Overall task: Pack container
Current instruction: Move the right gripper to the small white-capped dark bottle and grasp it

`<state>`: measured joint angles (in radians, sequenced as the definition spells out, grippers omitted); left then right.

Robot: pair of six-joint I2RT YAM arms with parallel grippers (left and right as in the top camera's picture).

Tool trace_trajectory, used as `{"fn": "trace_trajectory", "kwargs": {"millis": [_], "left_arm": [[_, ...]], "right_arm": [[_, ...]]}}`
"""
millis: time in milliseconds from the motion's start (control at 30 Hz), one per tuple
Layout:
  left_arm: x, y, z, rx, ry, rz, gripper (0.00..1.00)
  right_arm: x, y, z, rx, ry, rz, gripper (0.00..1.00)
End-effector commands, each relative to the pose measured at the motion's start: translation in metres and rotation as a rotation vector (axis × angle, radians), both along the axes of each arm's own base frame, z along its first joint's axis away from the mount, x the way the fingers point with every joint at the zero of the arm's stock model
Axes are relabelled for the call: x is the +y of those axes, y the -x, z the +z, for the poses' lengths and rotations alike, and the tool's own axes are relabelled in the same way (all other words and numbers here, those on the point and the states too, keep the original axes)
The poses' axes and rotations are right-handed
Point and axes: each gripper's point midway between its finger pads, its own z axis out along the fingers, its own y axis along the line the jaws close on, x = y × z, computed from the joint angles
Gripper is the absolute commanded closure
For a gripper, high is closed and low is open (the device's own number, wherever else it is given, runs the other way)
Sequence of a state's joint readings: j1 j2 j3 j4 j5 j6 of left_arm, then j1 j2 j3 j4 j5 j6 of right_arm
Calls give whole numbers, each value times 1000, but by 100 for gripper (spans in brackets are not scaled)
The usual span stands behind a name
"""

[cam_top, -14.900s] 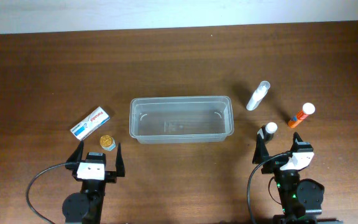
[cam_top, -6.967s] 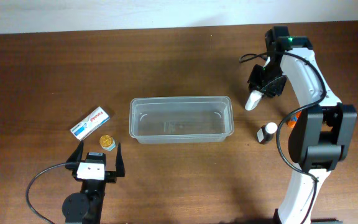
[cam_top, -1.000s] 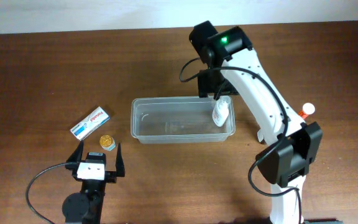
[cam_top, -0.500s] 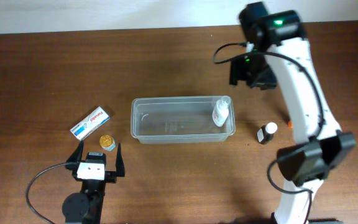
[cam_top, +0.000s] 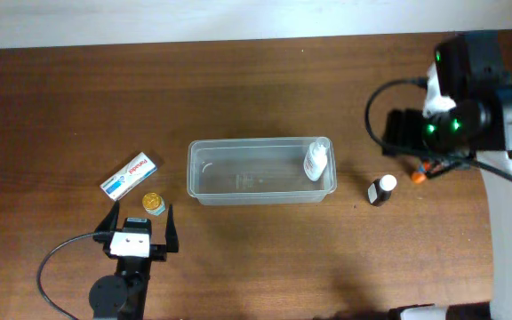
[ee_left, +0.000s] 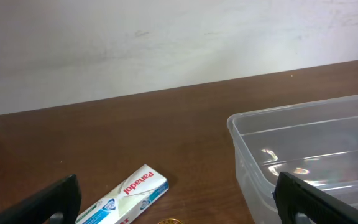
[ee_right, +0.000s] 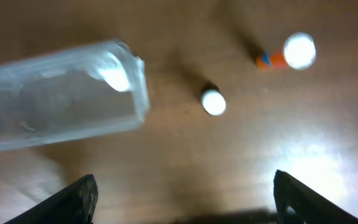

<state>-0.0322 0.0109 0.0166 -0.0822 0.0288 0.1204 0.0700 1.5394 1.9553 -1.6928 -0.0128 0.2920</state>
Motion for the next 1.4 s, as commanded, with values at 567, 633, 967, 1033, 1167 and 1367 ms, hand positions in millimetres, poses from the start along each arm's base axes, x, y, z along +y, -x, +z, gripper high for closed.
{"fn": "trace_trajectory", "kwargs": {"millis": [567,633,967,1033,1167,1367], "left_arm": [[1,0,-2,0,-16,3,1],[1,0,-2,0,-16,3,1],[1,0,-2,0,-16,3,1],[1,0,-2,0,-16,3,1],[1,0,-2,0,-16,3,1],[1,0,-2,0,-16,3,1]], "right_arm": [[-32,1,-169,250,48,10,17],[-32,-3,-176,237,48,9,17],[-31,-12,-208,245,40,10,17],[-29,-13,-213,251,28,12,17],[-28,-12,-224,270,21,14,18],[-28,-10,-235,301,20,14,31]]}}
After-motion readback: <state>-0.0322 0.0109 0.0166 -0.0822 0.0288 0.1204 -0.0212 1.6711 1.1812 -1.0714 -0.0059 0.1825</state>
